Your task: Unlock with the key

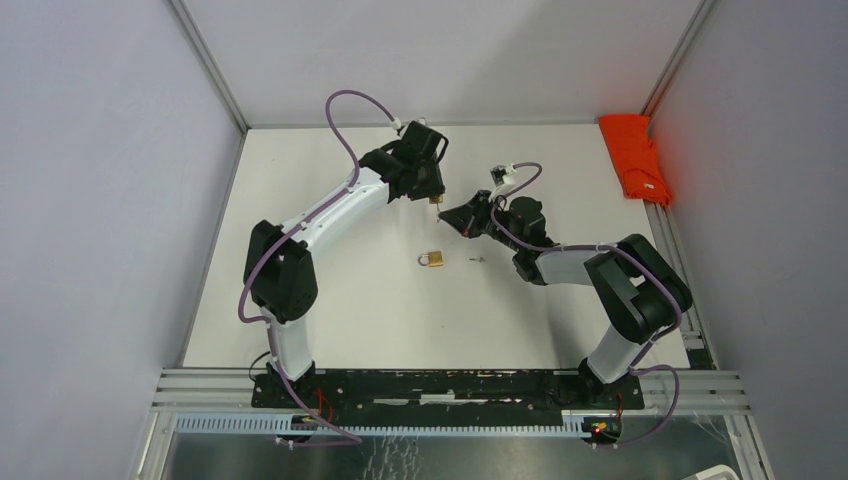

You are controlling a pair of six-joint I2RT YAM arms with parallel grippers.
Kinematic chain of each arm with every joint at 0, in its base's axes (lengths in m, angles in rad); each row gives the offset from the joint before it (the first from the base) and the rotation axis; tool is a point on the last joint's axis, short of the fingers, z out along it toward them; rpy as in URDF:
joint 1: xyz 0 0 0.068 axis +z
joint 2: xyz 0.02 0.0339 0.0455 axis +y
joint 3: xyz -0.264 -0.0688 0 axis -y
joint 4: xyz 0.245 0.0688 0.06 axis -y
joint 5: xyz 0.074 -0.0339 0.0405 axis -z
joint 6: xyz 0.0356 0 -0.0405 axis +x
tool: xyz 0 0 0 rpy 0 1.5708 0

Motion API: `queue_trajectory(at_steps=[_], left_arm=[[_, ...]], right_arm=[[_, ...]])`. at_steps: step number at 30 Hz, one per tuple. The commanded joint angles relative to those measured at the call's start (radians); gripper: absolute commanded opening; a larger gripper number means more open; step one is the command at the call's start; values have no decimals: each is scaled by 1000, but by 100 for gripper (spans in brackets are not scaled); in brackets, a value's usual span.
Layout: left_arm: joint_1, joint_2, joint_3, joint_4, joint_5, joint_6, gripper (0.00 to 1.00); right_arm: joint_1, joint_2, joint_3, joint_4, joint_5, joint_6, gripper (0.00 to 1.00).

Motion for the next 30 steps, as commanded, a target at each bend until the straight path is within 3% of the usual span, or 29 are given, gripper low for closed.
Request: queue_trajectory(at_steps=[1, 30], left_arm=[[-2, -44, 13, 43, -15, -15, 2], [-1, -49, 18, 47, -14, -13, 2]], right_arm=[[4, -16, 22, 37, 10, -1, 0], [4, 5, 5, 37, 3, -2, 0]])
